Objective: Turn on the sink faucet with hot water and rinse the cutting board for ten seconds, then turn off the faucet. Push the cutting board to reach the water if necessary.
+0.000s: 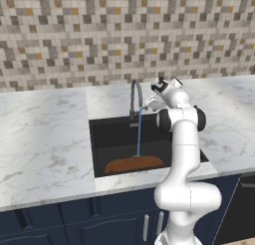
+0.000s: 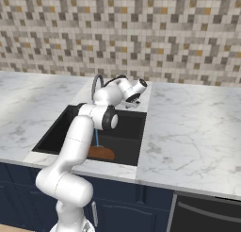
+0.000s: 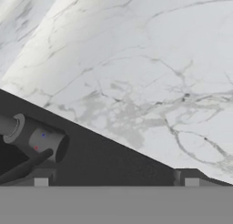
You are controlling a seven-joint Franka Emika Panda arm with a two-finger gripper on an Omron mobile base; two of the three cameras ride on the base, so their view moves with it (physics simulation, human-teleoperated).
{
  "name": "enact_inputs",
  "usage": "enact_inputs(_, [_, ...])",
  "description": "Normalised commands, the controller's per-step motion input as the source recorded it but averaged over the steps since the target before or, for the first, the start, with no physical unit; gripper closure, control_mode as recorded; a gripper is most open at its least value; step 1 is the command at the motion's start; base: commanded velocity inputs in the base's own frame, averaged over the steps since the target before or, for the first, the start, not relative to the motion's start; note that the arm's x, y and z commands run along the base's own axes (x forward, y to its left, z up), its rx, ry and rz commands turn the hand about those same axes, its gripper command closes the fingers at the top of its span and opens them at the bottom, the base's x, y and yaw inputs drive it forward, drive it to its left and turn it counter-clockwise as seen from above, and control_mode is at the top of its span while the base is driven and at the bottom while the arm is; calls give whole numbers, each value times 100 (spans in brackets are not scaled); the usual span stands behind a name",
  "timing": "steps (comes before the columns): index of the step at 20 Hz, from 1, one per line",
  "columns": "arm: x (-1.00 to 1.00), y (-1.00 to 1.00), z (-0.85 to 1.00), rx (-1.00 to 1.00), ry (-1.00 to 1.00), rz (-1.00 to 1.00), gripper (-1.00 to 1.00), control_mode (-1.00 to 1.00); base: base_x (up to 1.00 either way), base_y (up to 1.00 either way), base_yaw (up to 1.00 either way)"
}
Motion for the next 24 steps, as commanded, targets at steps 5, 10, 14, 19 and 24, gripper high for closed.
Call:
enact_inputs(5, [0,10,0,0,0,0,-100,-100,0,0,0])
enact_inputs(10, [0,14,0,0,0,-1,-100,-100,0,0,0])
enact_inputs(14, [0,8,0,0,0,0,-100,-100,0,0,0])
enact_inputs(19, [-1,0,0,0,0,0,-100,-100,0,0,0])
enact_inputs(24, [-1,0,-2,0,0,0,-100,-100,0,0,0])
